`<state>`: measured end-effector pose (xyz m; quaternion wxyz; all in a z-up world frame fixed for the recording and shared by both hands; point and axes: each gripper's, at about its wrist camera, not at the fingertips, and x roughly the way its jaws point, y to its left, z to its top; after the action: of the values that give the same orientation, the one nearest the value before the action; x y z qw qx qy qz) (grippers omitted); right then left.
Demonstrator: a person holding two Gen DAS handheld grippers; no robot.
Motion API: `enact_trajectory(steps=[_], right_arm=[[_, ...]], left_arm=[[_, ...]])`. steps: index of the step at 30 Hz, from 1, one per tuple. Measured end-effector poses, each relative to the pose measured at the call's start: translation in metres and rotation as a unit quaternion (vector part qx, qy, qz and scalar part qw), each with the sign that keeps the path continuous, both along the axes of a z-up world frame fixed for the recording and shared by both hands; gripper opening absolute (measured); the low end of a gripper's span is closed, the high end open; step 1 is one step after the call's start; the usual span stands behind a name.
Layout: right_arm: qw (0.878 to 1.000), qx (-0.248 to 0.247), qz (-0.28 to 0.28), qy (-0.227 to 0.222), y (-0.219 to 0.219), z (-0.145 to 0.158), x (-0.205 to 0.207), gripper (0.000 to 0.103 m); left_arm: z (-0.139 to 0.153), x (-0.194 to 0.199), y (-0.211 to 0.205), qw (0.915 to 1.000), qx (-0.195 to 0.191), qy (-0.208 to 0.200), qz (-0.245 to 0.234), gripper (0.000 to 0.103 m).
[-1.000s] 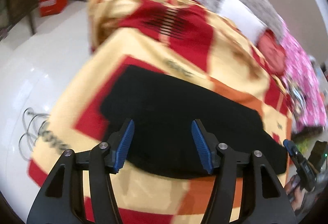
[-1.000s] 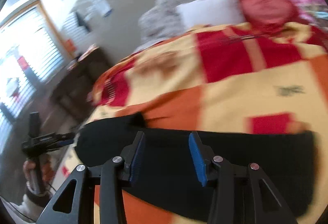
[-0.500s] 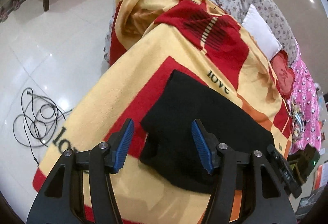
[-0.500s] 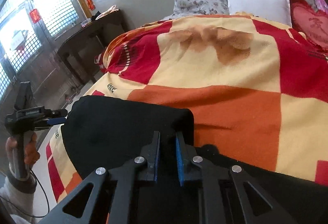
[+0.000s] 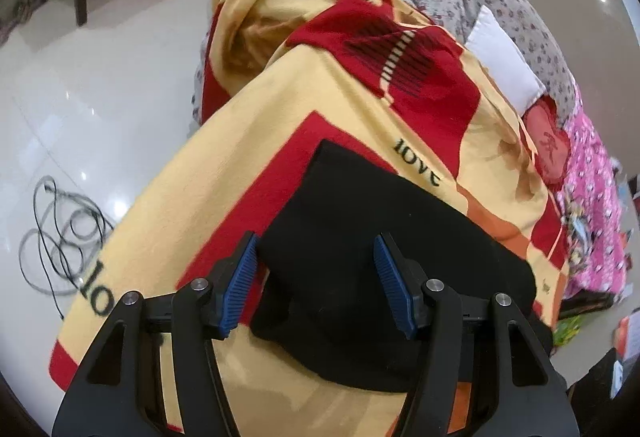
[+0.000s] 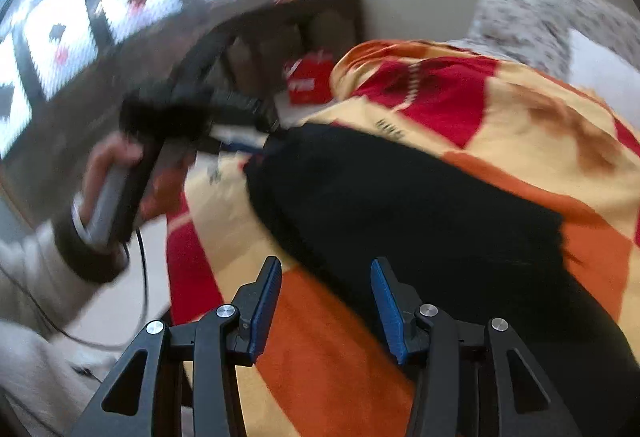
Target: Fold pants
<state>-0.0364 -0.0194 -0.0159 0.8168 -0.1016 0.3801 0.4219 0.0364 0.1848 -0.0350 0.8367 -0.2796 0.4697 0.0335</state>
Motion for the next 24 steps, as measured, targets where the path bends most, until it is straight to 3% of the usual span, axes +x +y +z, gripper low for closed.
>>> enact_trajectory(steps=[1, 2, 3, 4, 6, 8, 14, 16, 19, 21, 24], right_arm=[[1.0, -0.015, 0.004, -0.011, 0.005, -0.005, -0.001, 0.045], [0.999, -0.03, 0.005, -0.029, 0.01, -0.011, -0.002, 0.045], [0.998, -0.042, -0.002, -0.042, 0.01, -0.016, -0.001, 0.039], [0.998, -0.047, -0.012, -0.044, 0.008, -0.018, 0.003, 0.026], [1.0, 0.004, -0.029, -0.003, -0.007, -0.014, 0.019, 0.013], [0.998, 0.039, -0.052, 0.022, -0.024, -0.007, 0.034, 0.006], [0.997, 0.054, -0.057, 0.029, -0.046, 0.017, 0.039, 0.004], [0.997, 0.045, -0.045, 0.036, -0.043, 0.015, 0.03, 0.004], [0.998, 0.017, -0.031, 0.06, -0.033, -0.006, 0.02, 0.004], [0.998, 0.004, -0.035, 0.061, -0.027, -0.02, 0.018, 0.004], [0.996, 0.005, -0.039, 0.074, -0.038, -0.014, 0.016, 0.008]], left_arm=[[0.001, 0.002, -0.002, 1.0, 0.006, -0.003, -0.006, 0.052], [0.002, 0.003, -0.003, 0.9999, 0.006, -0.004, -0.01, 0.04], [0.002, 0.005, -0.004, 0.9999, 0.004, -0.002, -0.013, 0.033], [0.003, 0.006, -0.005, 0.9999, 0.004, -0.001, -0.013, 0.03], [0.009, 0.007, -0.006, 0.9999, 0.01, -0.004, -0.011, 0.017], [0.019, 0.006, -0.008, 0.9997, 0.005, -0.018, -0.017, 0.015], [0.046, -0.009, -0.022, 0.9972, -0.011, -0.05, -0.054, 0.014], [0.039, -0.018, -0.026, 0.9972, -0.014, -0.044, -0.059, 0.014], [0.013, -0.022, -0.021, 0.9991, 0.023, -0.011, -0.033, 0.014], [-0.002, -0.02, -0.012, 0.9996, 0.015, 0.013, -0.02, 0.014], [-0.001, -0.023, -0.007, 0.9996, 0.011, 0.009, -0.022, 0.014]])
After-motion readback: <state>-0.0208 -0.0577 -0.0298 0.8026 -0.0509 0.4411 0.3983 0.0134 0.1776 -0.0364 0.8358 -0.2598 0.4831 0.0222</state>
